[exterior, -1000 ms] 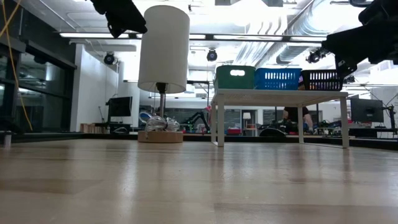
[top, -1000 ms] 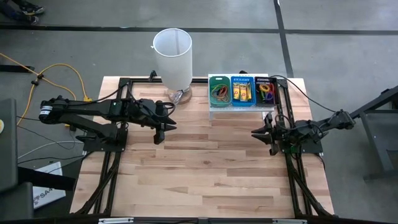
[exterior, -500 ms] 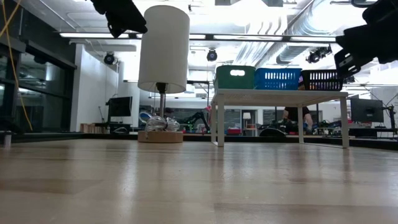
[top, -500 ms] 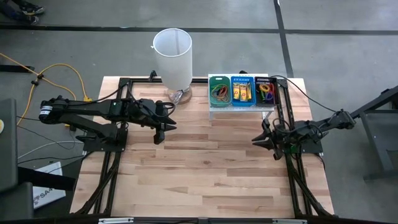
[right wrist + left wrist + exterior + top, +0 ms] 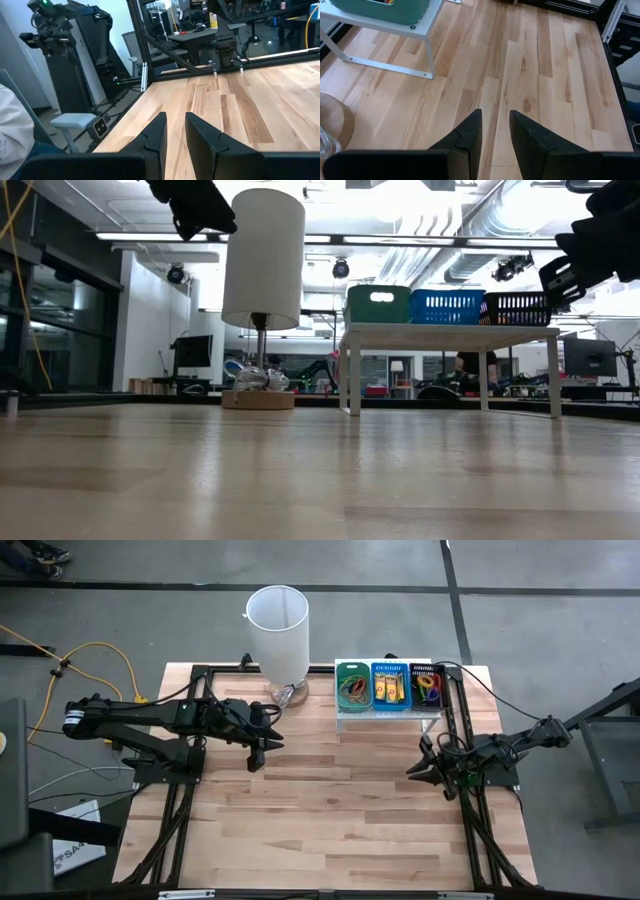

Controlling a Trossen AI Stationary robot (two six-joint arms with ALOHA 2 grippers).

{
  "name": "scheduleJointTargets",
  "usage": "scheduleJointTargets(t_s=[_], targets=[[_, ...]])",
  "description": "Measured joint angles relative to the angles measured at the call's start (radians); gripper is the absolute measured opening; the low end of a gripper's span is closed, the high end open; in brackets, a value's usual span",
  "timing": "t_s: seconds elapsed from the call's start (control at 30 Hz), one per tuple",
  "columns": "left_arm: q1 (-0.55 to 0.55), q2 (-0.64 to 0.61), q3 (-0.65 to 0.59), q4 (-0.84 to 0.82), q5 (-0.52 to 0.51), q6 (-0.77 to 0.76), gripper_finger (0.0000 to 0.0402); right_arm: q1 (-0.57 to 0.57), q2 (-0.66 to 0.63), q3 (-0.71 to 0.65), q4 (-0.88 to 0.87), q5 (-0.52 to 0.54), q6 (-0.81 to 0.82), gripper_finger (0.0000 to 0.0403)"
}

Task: Pick & Place Office Desk Supplies
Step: Return to Home Position

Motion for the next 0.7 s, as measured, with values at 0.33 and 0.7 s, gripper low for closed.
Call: scheduleJointTargets(t_s=[0.33, 0.7], targets=[[0.0, 0.0, 0.0, 0.0, 0.0, 0.0, 0.0095, 0.0, 0.0, 0.0, -0.001, -0.005, 0.003, 0.0058], [0.0, 0.0, 0.0, 0.0, 0.0, 0.0, 0.0095, 0.0, 0.0, -0.001, -0.001, -0.006, 0.0, 0.0058]])
